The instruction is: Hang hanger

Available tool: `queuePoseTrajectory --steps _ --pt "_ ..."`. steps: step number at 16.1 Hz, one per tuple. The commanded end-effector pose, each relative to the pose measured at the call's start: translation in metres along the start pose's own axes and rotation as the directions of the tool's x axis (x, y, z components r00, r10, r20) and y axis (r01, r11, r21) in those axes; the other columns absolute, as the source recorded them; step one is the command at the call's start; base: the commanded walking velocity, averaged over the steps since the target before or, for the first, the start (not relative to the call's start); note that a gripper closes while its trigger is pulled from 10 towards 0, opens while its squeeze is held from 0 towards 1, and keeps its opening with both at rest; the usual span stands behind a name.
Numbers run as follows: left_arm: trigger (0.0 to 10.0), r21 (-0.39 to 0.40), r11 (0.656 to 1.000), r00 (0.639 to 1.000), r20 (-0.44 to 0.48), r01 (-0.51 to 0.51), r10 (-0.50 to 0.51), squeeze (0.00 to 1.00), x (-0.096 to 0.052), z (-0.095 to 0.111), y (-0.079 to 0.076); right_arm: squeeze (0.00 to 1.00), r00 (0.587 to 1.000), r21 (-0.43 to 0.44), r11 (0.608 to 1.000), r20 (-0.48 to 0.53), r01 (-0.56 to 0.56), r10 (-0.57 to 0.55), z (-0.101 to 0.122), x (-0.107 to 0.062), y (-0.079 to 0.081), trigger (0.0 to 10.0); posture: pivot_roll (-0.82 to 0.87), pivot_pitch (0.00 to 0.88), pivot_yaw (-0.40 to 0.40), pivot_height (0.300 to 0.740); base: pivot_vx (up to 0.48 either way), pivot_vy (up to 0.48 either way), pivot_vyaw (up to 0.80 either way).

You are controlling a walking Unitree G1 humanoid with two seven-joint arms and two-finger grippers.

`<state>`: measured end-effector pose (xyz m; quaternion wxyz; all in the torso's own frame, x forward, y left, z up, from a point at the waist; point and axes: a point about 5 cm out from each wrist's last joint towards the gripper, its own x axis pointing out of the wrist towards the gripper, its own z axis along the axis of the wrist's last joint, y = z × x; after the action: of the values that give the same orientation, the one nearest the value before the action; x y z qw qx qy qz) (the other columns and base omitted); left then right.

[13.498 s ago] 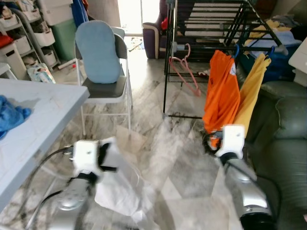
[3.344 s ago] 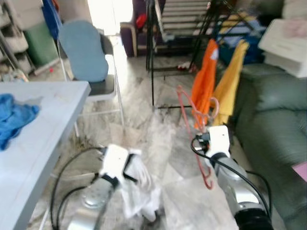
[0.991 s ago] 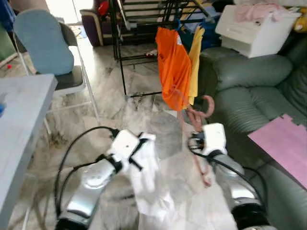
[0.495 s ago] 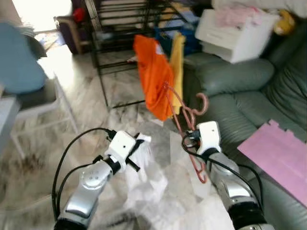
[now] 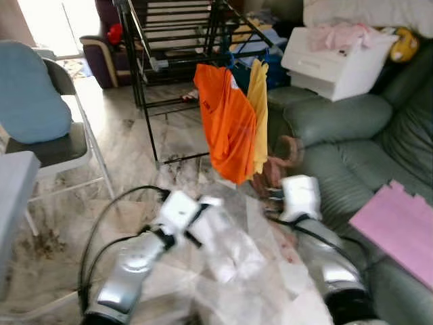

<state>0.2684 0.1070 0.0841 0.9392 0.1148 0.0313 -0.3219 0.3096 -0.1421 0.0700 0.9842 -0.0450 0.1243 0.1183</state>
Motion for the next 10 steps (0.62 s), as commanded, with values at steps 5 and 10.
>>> queuePoseTrajectory --steps 5,10 --pt "10.0 0.043 0.999 0.998 0.058 0.031 -0.033 0.0 0.0049 0.0136 -0.0065 0.0 0.999 -0.015 0.999 0.012 0.043 -0.043 0.004 -0.0019 -0.0126 10.0 -0.06 0.0 -0.002 0.74 0.0 0.082 0.0" --pt "10.0 0.053 0.998 0.997 0.067 0.036 -0.039 0.0 0.0063 0.0158 -0.0082 0.0 0.999 -0.015 0.999 0.016 0.045 -0.045 0.0054 0.0003 -0.0128 10.0 -0.06 0.0 -0.001 0.74 0.0 0.0 0.0"
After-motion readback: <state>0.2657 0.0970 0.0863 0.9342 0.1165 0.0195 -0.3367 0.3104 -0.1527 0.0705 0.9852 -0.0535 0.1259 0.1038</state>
